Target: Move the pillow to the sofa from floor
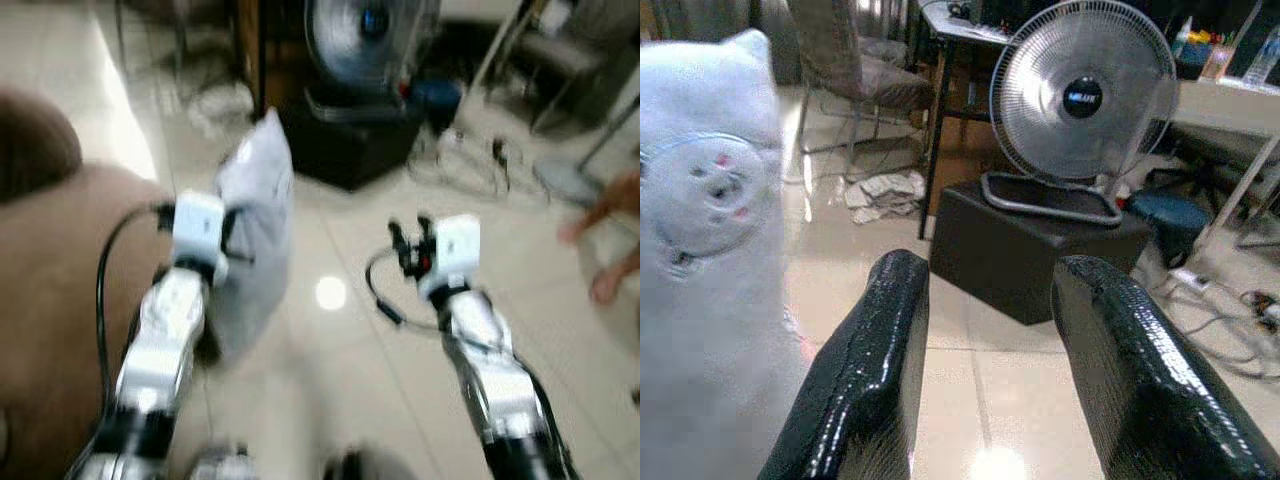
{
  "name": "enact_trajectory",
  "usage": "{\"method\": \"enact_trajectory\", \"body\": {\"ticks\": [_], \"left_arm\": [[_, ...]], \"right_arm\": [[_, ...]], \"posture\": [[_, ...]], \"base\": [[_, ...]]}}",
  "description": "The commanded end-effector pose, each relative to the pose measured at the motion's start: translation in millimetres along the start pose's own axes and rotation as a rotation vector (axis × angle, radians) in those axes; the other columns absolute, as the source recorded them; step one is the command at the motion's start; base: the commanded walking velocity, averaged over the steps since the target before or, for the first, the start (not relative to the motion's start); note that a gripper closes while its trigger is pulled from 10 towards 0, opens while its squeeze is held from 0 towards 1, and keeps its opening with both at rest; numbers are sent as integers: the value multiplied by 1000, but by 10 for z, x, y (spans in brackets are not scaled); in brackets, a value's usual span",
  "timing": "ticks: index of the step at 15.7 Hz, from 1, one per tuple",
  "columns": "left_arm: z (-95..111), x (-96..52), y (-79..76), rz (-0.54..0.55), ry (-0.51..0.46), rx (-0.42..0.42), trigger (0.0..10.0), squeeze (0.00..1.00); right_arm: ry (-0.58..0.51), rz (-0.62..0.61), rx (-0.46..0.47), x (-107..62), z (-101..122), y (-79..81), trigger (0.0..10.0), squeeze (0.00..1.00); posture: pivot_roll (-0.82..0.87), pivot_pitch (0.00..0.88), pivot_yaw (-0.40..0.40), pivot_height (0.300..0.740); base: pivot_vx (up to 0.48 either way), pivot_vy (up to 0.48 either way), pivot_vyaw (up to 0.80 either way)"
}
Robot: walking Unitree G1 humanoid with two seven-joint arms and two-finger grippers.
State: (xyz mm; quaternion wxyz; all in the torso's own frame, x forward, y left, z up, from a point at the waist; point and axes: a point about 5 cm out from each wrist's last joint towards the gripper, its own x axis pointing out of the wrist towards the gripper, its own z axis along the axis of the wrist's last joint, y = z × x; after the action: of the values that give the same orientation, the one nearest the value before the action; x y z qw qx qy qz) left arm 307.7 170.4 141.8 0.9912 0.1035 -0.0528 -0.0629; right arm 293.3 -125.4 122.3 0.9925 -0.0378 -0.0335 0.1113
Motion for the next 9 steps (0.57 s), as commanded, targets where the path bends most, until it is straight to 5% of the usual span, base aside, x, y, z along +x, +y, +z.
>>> {"method": "enact_trajectory", "body": {"ticks": [1, 6, 9], "left_arm": [[146, 9, -13, 6, -87, 16, 10000, 0], [114, -43, -66, -5, -83, 31, 10000, 0], [135, -21, -82, -13, -93, 42, 10000, 0]], "right_arm": [[47, 8, -19, -22, -90, -30, 10000, 0], [50, 103, -35, -42, -121, 83, 10000, 0], [53, 115, -35, -45, -140, 89, 10000, 0]], "posture": [[135, 20, -163, 740], [132, 22, -172, 740], [132, 20, -170, 740]], "base": [[0, 0, 563], [0, 0, 800], [294, 0, 800]]}}
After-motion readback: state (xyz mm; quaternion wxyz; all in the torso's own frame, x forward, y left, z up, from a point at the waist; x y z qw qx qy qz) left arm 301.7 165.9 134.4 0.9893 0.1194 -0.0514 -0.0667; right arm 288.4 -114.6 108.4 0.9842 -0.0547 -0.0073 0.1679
